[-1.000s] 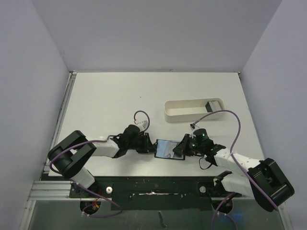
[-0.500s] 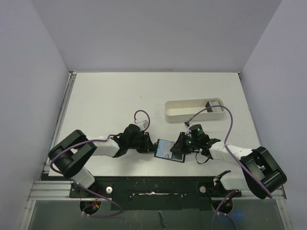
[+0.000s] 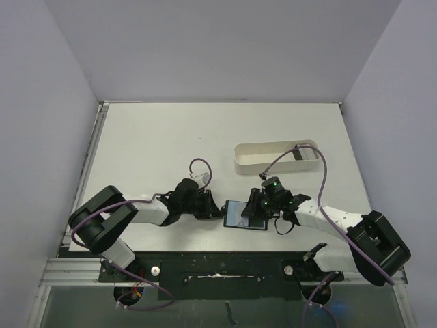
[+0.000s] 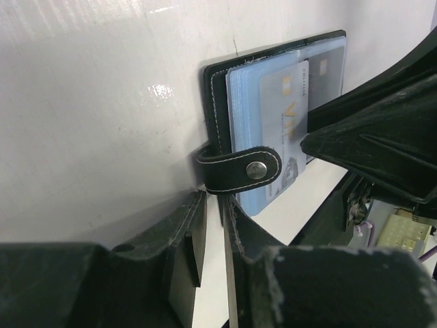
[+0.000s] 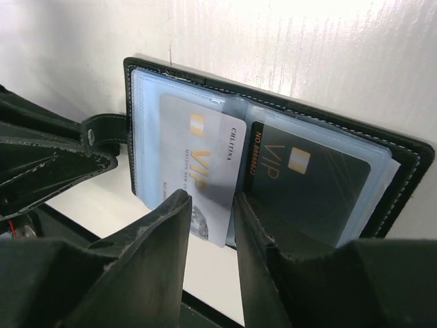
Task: Put the credit cards into the card holder
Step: Insert the credit card into the card holder, then turn over the card slot in the card holder.
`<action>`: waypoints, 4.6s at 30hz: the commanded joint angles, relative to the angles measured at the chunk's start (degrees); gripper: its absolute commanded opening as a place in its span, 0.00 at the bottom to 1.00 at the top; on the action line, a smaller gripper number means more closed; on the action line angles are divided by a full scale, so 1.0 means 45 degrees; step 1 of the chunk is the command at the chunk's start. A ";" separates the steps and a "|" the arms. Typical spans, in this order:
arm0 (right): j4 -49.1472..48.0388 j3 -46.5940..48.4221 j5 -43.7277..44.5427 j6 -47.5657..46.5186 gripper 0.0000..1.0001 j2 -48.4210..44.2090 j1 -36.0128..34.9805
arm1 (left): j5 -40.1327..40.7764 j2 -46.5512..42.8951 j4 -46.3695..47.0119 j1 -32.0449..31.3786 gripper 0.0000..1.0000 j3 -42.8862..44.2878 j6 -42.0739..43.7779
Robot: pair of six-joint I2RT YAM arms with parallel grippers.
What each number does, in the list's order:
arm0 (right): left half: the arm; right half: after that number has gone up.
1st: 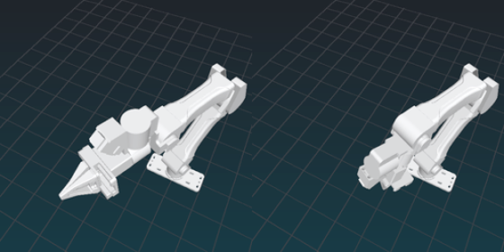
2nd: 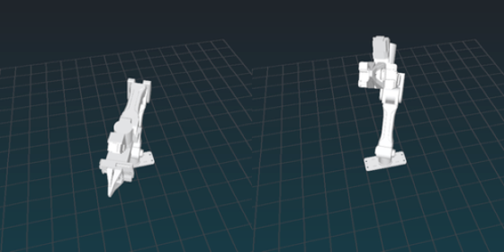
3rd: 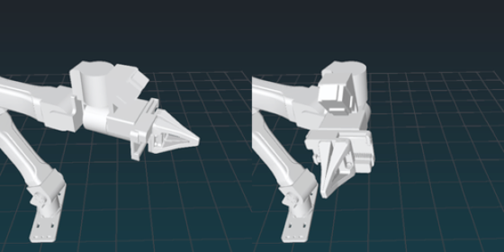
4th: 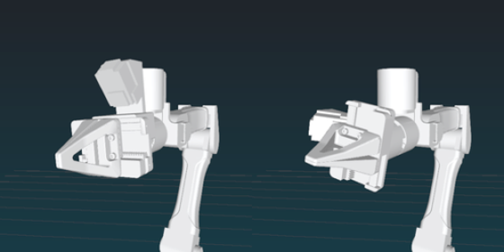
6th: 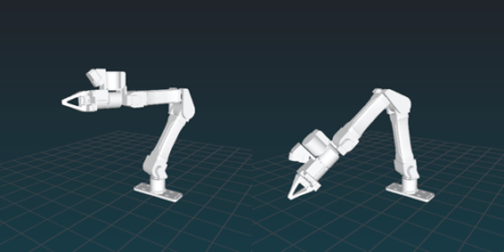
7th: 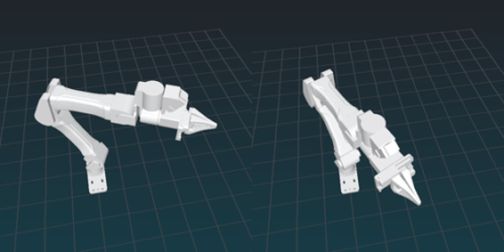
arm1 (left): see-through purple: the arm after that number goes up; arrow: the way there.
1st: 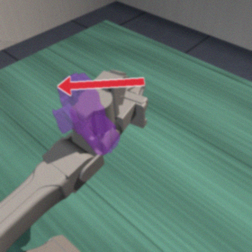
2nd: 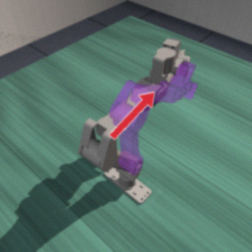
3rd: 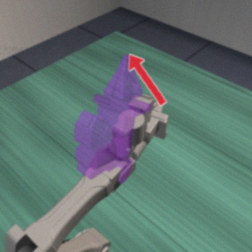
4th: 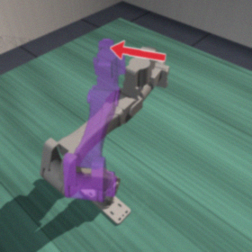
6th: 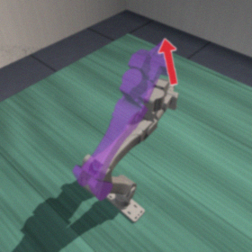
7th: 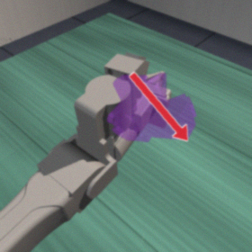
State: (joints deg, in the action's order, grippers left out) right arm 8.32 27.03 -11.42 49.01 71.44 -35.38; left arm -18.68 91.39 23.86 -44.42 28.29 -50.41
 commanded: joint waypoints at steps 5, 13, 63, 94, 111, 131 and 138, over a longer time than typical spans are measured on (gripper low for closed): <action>-0.0719 0.0840 0.0881 0.0498 0.29 0.1044 -0.1069 | -0.0475 -0.0073 0.1202 0.0048 0.16 -0.0299 -0.0347; 0.1086 0.1493 0.2179 0.0506 0.32 0.0397 -0.1400 | -0.0450 -0.0344 0.1108 0.0048 0.17 -0.0330 -0.0448; -0.0368 0.0741 0.2468 0.0760 0.12 0.1216 -0.1633 | -0.0909 -0.0093 0.2870 -0.0089 0.41 0.0155 -0.1239; -0.0665 0.0427 0.2505 0.1090 0.13 0.0957 -0.2000 | -0.0775 0.0124 0.2194 -0.0362 0.00 0.0854 -0.1378; 0.1509 0.0855 0.4373 0.0490 0.20 -0.1167 -0.1820 | 0.2130 -0.1822 -0.5127 -0.0382 0.11 0.2878 0.0998; 0.2808 0.0839 0.6531 0.0590 0.23 -0.3764 -0.1757 | -0.0589 -0.0577 -0.0933 -0.0843 0.30 0.3195 -0.0060; 0.3758 0.1574 0.8003 0.0378 0.27 -0.5278 -0.1653 | -0.0992 0.0622 0.0454 -0.0890 0.31 0.3166 -0.0206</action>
State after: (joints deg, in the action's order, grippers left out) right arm 23.86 29.85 17.56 51.66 51.07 -43.51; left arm -21.21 92.38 18.61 -48.29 40.32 -50.92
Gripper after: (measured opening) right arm 0.253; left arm 0.300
